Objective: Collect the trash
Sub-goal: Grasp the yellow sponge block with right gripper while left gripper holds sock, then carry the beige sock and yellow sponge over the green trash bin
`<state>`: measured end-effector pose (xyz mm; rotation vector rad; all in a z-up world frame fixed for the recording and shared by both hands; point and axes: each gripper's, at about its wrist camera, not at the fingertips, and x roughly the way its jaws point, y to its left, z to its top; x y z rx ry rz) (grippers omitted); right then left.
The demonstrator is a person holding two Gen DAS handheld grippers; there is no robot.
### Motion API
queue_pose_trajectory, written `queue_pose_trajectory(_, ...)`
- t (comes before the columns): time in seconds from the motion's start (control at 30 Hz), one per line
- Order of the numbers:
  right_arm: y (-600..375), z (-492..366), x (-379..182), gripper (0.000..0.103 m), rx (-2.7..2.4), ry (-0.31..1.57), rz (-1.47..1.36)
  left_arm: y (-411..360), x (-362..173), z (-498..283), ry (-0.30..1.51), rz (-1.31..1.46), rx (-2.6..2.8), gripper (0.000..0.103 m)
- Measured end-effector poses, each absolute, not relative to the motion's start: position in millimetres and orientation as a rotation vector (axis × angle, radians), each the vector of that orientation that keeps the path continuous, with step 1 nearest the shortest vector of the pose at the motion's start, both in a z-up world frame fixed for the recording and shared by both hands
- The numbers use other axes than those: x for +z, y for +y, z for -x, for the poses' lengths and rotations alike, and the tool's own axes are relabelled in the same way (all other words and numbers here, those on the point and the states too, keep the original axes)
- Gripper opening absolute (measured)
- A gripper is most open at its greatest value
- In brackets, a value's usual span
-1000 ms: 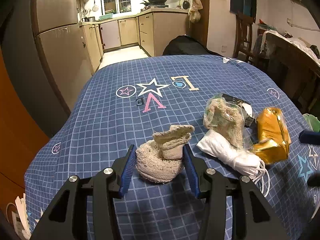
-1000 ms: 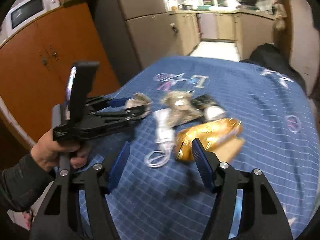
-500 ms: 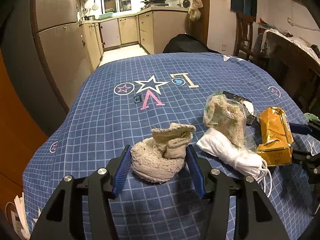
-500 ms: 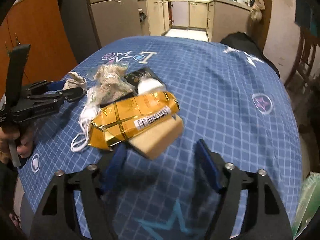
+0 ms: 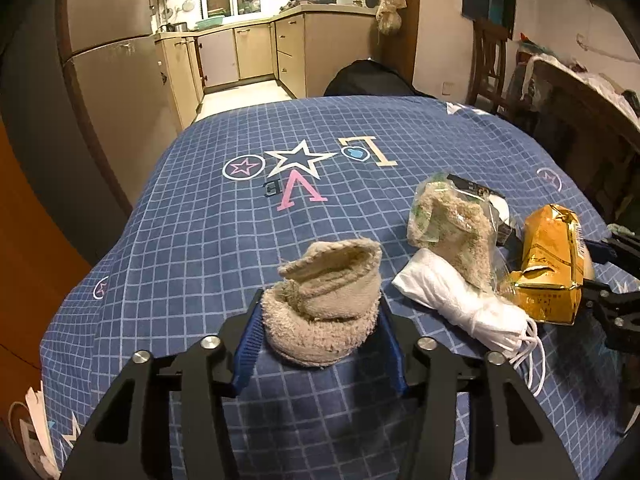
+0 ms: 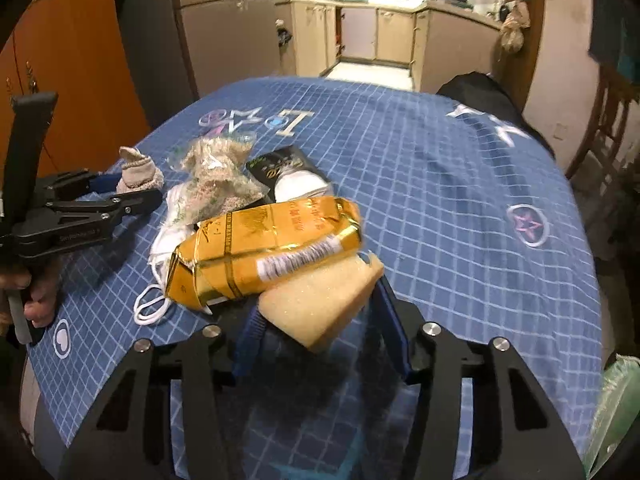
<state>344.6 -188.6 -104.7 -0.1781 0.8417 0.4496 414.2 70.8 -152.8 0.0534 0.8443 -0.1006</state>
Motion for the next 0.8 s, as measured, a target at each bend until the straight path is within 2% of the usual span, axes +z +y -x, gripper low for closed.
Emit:
queue_pose_trajectory(0.37,-228,-292,-59,0.048,0.342,0.76,0.121,52,-117,-379,0.758,-0.013,-0.114,0.046)
queue_pose_trajectory(0.8,-311,-259,3,0.048,0.161,0.677,0.018,-77,-39,-336,0.664,-0.053,-0.364,0.046)
